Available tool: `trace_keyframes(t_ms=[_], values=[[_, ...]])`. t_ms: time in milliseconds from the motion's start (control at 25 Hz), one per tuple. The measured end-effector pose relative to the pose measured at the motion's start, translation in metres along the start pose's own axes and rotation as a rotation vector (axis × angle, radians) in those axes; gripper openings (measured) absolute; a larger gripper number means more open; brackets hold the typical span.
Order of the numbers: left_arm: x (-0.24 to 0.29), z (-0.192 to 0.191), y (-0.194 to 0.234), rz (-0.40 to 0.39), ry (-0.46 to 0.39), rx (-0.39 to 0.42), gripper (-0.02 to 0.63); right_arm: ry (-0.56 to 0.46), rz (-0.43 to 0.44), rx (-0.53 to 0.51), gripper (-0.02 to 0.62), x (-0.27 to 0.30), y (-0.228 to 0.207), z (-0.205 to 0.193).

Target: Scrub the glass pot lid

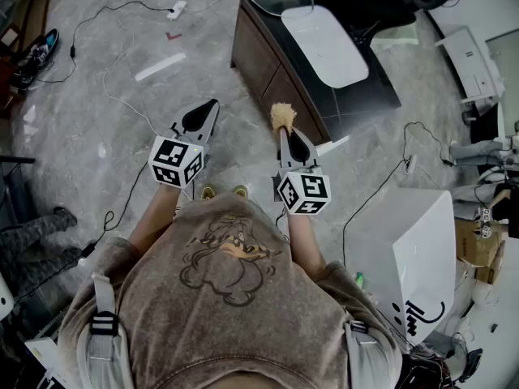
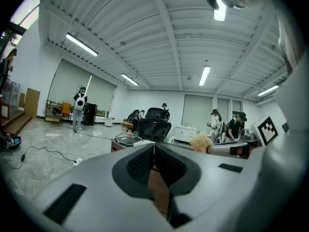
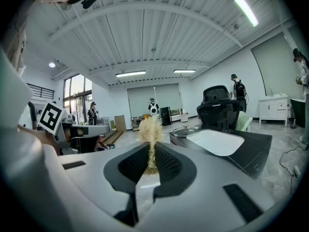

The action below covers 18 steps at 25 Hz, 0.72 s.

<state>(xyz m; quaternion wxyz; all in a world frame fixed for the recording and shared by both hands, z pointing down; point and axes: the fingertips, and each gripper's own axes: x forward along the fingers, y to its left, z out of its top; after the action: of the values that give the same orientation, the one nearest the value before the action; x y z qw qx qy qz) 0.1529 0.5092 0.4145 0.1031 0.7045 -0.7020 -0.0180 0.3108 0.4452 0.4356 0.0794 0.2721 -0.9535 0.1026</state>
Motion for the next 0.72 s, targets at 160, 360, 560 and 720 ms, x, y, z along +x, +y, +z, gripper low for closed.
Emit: trace_keyframes(t_ms=[160,360,560,720], values=[[-0.005,-0.006,0.003,-0.007,0.023,0.006,0.018,0.005,-0.009,0.003,0.044,-0.002,0.006,-0.004],[-0.008,-0.009,0.007,-0.018,0.041,0.007,0.018,0.019,-0.005,0.016,0.044,0.0,0.013,-0.008],[-0.01,-0.017,0.015,-0.034,0.054,0.006,0.018,0.019,-0.001,0.018,0.046,0.001,0.022,-0.015],[-0.011,-0.021,0.026,-0.053,0.059,0.026,0.018,0.013,-0.026,0.014,0.045,0.004,0.03,-0.021]])
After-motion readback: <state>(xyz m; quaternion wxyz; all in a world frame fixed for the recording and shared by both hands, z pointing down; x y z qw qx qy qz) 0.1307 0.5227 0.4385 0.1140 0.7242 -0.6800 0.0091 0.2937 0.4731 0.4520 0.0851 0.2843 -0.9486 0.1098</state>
